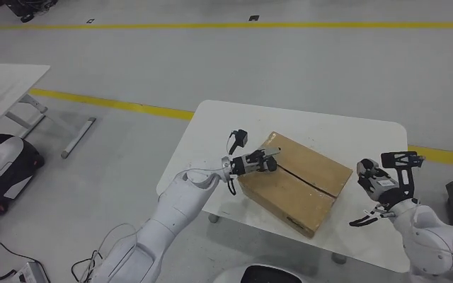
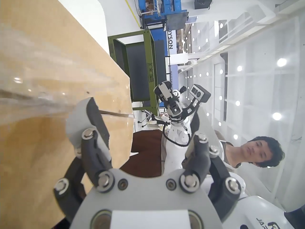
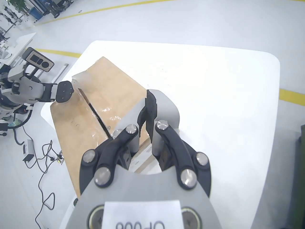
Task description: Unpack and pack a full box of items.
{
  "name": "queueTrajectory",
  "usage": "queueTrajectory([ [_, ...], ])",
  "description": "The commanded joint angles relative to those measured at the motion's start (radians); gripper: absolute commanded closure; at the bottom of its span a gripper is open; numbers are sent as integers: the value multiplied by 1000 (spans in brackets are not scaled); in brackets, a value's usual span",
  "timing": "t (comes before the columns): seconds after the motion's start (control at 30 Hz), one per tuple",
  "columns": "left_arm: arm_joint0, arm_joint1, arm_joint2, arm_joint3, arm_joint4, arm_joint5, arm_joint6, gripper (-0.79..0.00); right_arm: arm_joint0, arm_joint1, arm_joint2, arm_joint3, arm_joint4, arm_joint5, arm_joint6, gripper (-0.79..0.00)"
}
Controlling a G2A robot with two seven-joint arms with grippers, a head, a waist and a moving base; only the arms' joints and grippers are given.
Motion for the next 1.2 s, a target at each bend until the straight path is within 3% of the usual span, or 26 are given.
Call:
queueTrajectory([
  [0.0,22,5,-13,-49,-4,15,-2,-785,-2,1,3,-3,4,-1,0,0],
  [0.27,101,31,-95,-222,55,69,43,-785,2,5,11,-4,19,-1,-9,0],
  [0.47,99,40,-125,-221,155,101,146,-785,4,9,18,-3,28,-2,-15,0],
  [0.67,53,52,-117,-219,451,20,234,-785,3,11,21,-4,39,-1,-21,0],
  [0.87,36,78,-104,-269,898,-111,258,-785,3,14,24,0,52,-1,-22,0],
  [1.0,43,89,-81,-306,1205,-133,342,-785,8,15,11,5,52,-8,-20,0],
  [1.17,46,89,-76,-307,1225,-130,356,-785,6,16,7,35,-26,80,-42,0],
])
